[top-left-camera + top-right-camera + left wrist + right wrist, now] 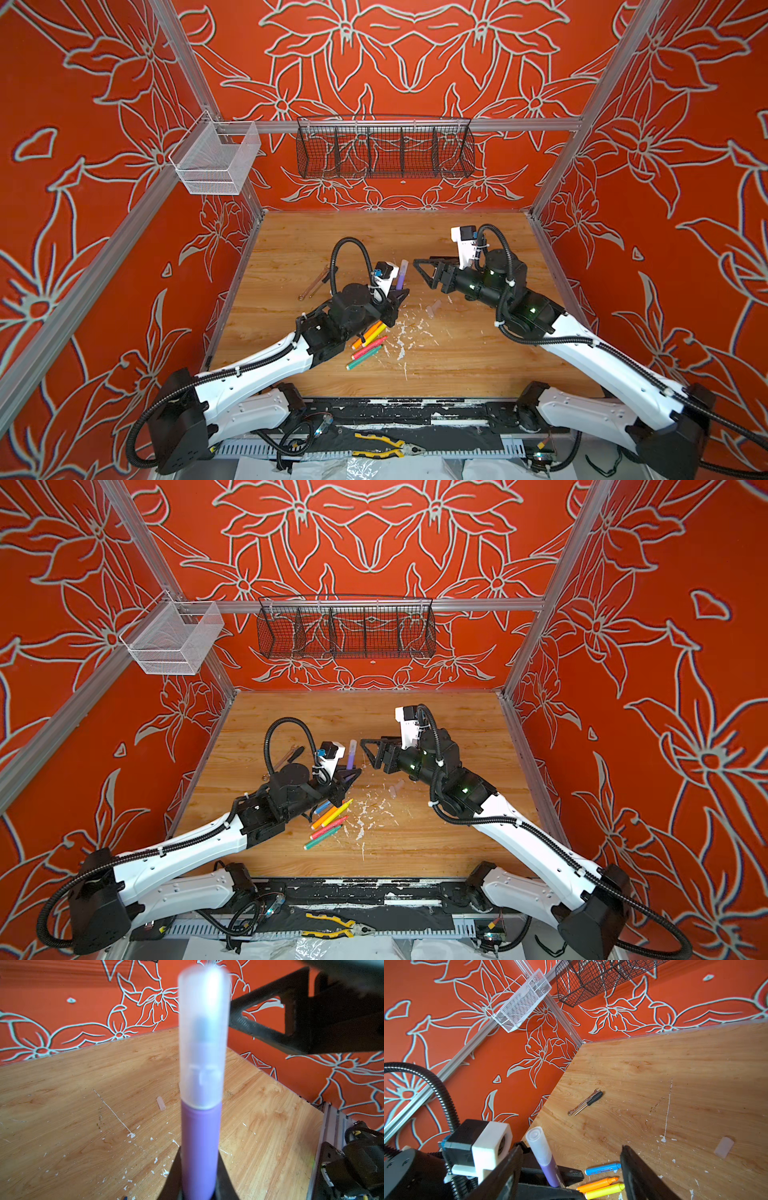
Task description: Insert the pens into the pen caps
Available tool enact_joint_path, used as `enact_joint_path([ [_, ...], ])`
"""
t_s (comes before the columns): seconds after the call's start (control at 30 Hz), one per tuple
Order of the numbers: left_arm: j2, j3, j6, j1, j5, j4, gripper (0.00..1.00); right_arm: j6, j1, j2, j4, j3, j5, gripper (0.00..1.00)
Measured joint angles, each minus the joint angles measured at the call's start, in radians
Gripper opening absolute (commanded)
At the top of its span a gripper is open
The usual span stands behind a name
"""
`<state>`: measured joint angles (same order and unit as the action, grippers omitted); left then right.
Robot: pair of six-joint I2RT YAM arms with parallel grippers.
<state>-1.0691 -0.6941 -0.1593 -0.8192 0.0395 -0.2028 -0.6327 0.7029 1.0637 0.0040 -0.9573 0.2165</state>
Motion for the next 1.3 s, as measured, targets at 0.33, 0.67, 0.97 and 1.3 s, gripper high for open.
enact_joint_path([
  [0.33,-0.036,-0.032,-0.001,0.0,-0.019,0.01,0.0,-0.029,0.007,0.041,0.04,0.001,0.03,0.64],
  [0.67,-0.062,-0.039,-0.001,0.0,-0.026,0.03,0.0,-0.03,0.023,0.114,0.045,-0.035,0.029,0.53],
  [0.97,-0.094,-0.05,-0.001,0.0,-0.027,0.039,0.0,-0.007,0.04,0.166,0.033,-0.085,0.024,0.35],
  [1.3,-0.098,-0.066,-0.006,0.0,-0.024,0.055,0.0,0.055,0.089,0.168,0.019,-0.079,-0.081,0.09],
])
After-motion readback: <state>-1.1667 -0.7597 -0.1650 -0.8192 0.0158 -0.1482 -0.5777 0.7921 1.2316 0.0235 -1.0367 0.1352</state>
